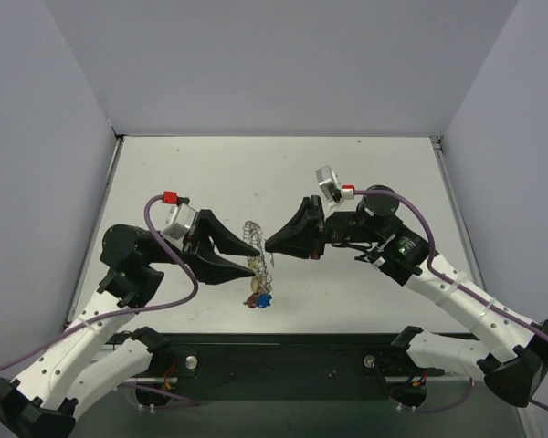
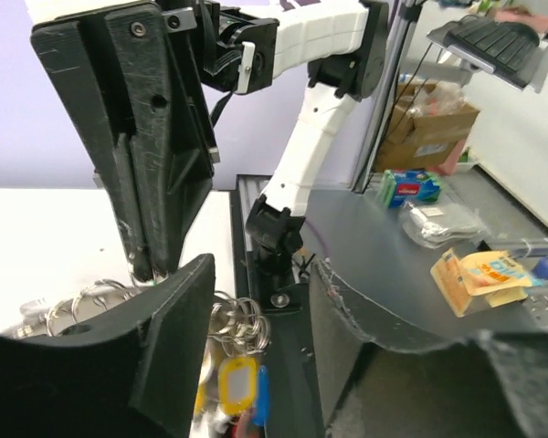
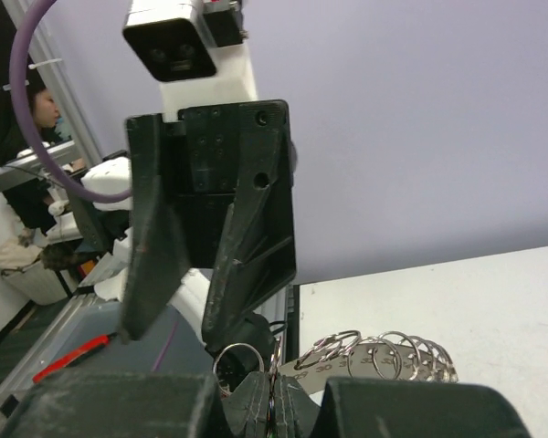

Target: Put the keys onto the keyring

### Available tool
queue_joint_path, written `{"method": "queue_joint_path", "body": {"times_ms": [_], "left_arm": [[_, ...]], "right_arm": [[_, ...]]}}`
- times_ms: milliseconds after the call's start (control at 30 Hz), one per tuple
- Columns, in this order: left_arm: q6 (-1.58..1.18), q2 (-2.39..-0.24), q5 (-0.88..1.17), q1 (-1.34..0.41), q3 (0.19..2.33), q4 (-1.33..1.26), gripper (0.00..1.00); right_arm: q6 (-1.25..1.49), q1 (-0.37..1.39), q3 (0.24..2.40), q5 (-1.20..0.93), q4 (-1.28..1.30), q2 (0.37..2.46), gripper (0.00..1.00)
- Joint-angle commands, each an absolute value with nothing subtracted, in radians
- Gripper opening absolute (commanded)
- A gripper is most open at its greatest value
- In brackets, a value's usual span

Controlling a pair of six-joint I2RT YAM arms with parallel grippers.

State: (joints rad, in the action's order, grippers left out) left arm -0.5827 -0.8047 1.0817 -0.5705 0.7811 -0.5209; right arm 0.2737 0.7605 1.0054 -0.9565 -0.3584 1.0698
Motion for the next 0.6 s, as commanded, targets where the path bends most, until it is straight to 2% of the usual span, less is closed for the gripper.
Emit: {"method": "queue_joint_path", "body": {"times_ms": [0,100,267,567], "left_arm": [[-0.399,-0.747,1.042,-0.571,0.857,-0.271,0.59],[-0.295,-0.735,1.003,-0.569,0.928,-0.093,0.64],[-0.192,-0.765,0.928,-0.561,1.046,0.121,0.66],[0.027,-0.985,0.951,-0.554,1.348,0.530,0.59]], "right_arm": [[0.278,0.745,1.012,-0.923,-0.474,1.051,0.00],[0.272,0.741,1.017,-0.928,-0.468,1.052,0.00],[0.218,0.739,1.048,-0.954,-0.379,1.060,0.00],[0.066,0.738,1.115,-0.985,-0.166,1.066,0.00]]}}
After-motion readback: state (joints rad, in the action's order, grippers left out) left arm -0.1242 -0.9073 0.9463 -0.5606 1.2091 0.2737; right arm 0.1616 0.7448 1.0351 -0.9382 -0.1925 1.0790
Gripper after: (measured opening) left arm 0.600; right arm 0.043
